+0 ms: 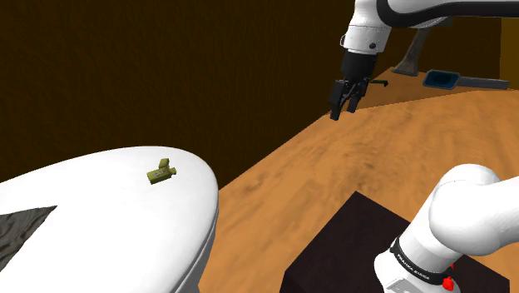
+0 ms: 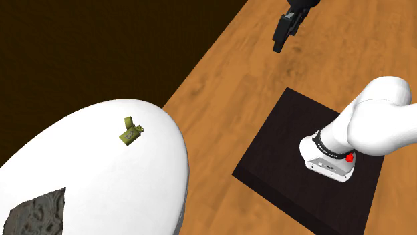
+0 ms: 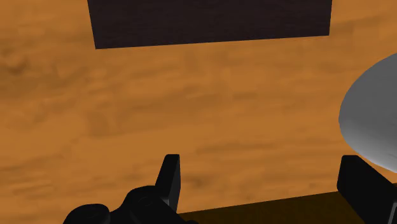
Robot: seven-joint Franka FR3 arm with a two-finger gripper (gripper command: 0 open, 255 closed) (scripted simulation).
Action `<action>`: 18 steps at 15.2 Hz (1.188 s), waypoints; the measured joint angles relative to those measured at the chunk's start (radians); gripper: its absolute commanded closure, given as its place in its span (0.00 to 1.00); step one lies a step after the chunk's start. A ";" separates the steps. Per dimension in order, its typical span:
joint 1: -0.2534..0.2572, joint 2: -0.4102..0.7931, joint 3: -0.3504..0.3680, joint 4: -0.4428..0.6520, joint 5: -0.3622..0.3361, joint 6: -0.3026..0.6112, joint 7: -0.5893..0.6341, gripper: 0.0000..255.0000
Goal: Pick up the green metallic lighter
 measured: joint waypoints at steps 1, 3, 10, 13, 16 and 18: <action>0.000 0.000 0.000 0.000 0.000 0.000 0.000 0.00; 0.009 0.021 0.024 0.009 0.015 0.012 0.026 0.00; 0.053 0.165 0.155 0.086 0.083 0.089 0.176 0.00; 0.066 0.240 0.207 0.132 0.098 0.122 0.238 0.00; 0.080 0.317 0.262 0.191 0.106 0.144 0.307 0.00; 0.089 0.380 0.300 0.249 0.104 0.153 0.360 0.00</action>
